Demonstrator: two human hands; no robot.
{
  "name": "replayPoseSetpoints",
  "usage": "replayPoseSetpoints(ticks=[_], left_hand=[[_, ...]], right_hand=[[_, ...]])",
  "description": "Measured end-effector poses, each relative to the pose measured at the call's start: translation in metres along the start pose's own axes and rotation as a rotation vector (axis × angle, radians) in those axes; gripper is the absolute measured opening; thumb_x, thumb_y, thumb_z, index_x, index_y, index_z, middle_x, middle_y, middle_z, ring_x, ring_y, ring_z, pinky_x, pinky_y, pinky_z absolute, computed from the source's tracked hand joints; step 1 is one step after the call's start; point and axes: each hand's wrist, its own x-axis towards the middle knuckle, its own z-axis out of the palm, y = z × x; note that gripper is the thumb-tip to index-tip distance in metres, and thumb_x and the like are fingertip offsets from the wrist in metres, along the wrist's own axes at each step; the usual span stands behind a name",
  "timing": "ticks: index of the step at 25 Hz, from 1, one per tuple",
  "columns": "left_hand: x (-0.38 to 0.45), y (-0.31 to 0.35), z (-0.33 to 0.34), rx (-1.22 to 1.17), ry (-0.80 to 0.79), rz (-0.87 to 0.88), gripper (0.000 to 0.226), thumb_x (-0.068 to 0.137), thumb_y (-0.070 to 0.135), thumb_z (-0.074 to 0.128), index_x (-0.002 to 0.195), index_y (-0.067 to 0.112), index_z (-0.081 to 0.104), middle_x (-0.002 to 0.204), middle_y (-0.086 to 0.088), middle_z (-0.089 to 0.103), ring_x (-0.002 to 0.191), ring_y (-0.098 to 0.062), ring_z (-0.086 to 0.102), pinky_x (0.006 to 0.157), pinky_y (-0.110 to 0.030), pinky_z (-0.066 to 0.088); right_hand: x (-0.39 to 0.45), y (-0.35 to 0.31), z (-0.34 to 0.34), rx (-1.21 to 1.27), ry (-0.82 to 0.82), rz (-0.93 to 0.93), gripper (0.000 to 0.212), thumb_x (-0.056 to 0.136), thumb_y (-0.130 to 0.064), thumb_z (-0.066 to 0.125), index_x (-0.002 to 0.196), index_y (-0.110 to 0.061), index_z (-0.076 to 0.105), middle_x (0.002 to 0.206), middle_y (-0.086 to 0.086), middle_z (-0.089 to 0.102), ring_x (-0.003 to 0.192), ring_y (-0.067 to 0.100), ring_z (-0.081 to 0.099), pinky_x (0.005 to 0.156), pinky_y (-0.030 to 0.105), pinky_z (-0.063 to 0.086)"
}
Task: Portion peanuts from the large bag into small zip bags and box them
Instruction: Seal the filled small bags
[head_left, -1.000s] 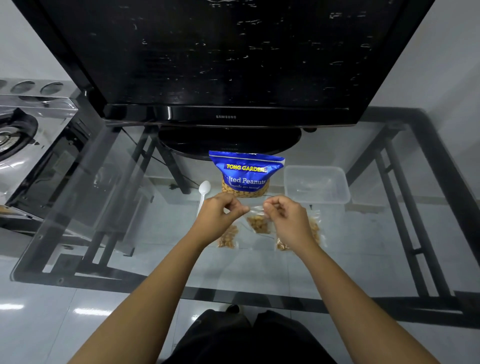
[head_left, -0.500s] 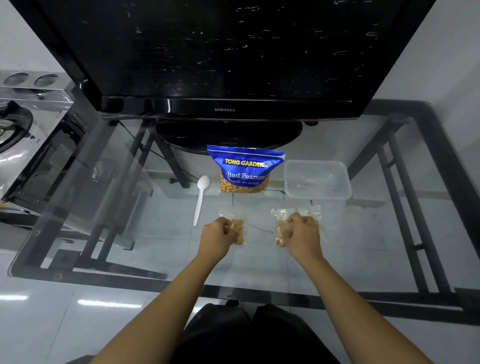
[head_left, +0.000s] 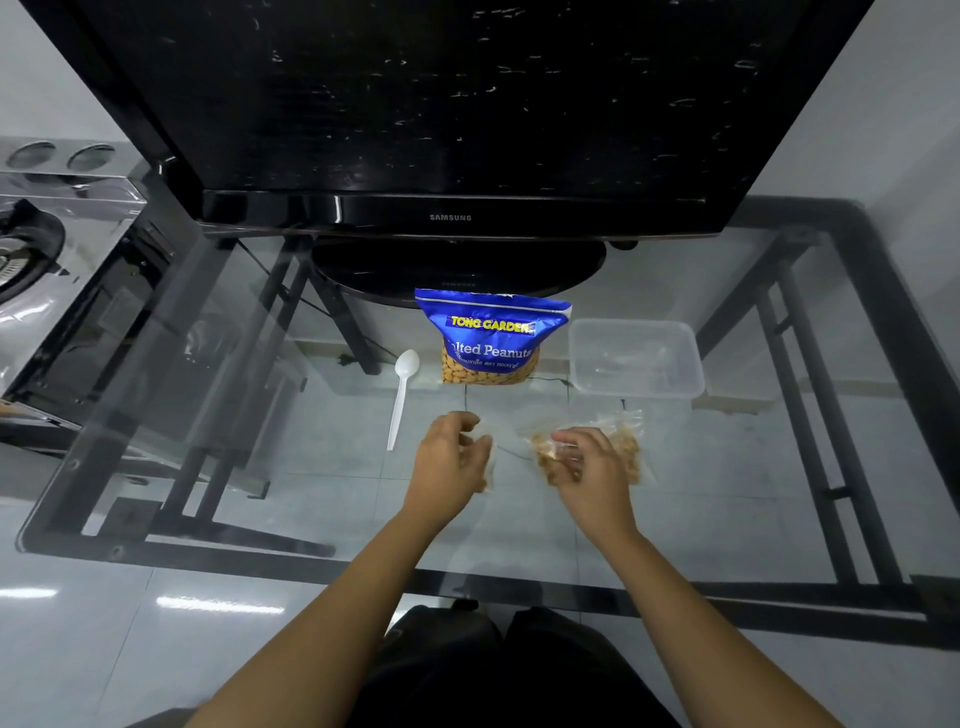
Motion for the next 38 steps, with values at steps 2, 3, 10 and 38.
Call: replayPoseSetpoints(ticks=[2,3,10,38], left_hand=[[0.002,0.012,-0.002,-0.174,-0.149,-0.028,0.039,0.09,0.024,0.058,0.127,0.015,0.05,0.115,0.0,0.057,0.101,-0.013,0.057,0.073,-0.025,0.056],[0.004,0.017,-0.003,-0.216,-0.186,-0.014,0.04,0.089,0.024,0.06,0.127,0.017,0.051,0.112,0.004,0.058,0.103,-0.01,0.056,0.078,-0.021,0.055],[0.013,0.046,-0.019,-0.402,-0.219,0.083,0.01,0.089,0.012,0.059,0.094,0.013,0.068,0.083,0.0,0.066,0.075,-0.003,0.063,0.068,-0.016,0.054],[-0.003,0.019,0.003,-0.187,-0.21,-0.116,0.007,0.085,0.014,0.064,0.092,0.015,0.063,0.083,-0.005,0.065,0.07,-0.014,0.063,0.063,-0.021,0.053]], right_hand=[[-0.004,-0.01,-0.001,0.166,-0.009,-0.018,0.035,0.079,0.008,0.061,0.103,-0.017,0.062,0.109,-0.002,0.055,0.093,0.011,0.063,0.079,0.011,0.051],[-0.005,-0.016,-0.003,0.257,-0.015,-0.008,0.038,0.078,0.009,0.061,0.1,-0.021,0.062,0.108,-0.003,0.056,0.092,0.007,0.063,0.077,0.011,0.051],[-0.001,-0.054,-0.019,0.662,0.001,0.2,0.019,0.085,-0.023,0.063,0.104,-0.026,0.059,0.104,-0.008,0.065,0.081,0.011,0.069,0.069,0.026,0.057],[0.012,-0.027,-0.021,0.2,0.021,0.299,0.02,0.092,-0.025,0.053,0.109,-0.018,0.059,0.116,0.005,0.059,0.093,0.015,0.059,0.081,0.029,0.048]])
